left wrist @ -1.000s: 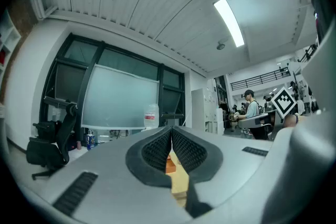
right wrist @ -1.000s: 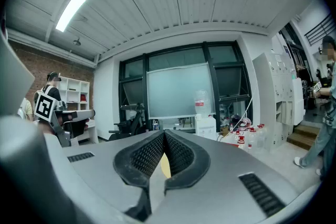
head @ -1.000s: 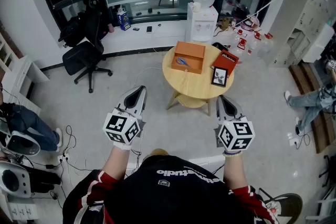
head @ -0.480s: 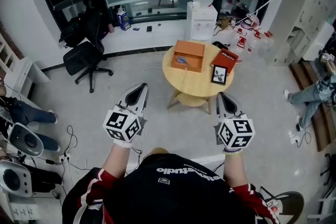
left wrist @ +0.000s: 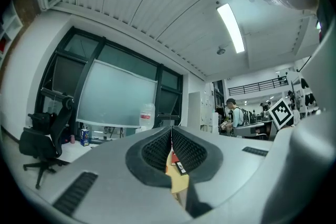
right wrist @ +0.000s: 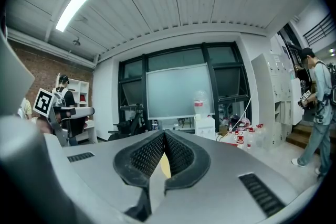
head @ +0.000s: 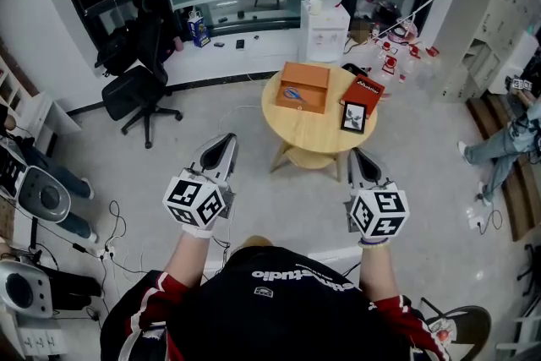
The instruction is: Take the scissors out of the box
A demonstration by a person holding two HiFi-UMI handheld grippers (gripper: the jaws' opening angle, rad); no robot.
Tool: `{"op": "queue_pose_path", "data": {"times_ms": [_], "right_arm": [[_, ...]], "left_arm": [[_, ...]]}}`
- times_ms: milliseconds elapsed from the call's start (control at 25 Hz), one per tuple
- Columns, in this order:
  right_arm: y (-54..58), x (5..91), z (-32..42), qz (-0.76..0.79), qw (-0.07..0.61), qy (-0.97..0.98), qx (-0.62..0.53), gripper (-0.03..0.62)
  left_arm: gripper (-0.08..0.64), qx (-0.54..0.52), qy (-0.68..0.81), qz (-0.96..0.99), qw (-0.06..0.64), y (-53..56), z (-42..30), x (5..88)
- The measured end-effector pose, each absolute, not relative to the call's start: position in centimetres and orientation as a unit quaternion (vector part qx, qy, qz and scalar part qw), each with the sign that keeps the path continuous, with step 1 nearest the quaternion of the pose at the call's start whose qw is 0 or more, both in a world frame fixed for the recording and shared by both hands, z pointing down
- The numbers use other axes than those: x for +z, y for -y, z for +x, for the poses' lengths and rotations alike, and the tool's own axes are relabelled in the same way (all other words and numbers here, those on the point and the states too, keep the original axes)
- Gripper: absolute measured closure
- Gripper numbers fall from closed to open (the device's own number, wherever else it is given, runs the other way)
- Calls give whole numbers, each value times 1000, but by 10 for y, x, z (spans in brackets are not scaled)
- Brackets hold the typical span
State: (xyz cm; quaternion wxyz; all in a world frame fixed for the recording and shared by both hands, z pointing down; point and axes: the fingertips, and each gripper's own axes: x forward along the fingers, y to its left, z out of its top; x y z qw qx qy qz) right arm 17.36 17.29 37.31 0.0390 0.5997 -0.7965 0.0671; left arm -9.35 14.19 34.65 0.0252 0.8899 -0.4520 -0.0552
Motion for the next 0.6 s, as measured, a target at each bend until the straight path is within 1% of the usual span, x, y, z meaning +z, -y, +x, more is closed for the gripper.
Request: {"op": "queue_pose_path", "data": {"times_ms": [600], "right_arm": [[-172, 379, 169, 590, 41, 803, 76, 565]], "left_arm": [[538, -52, 464, 884, 28, -145, -98, 349]]}}
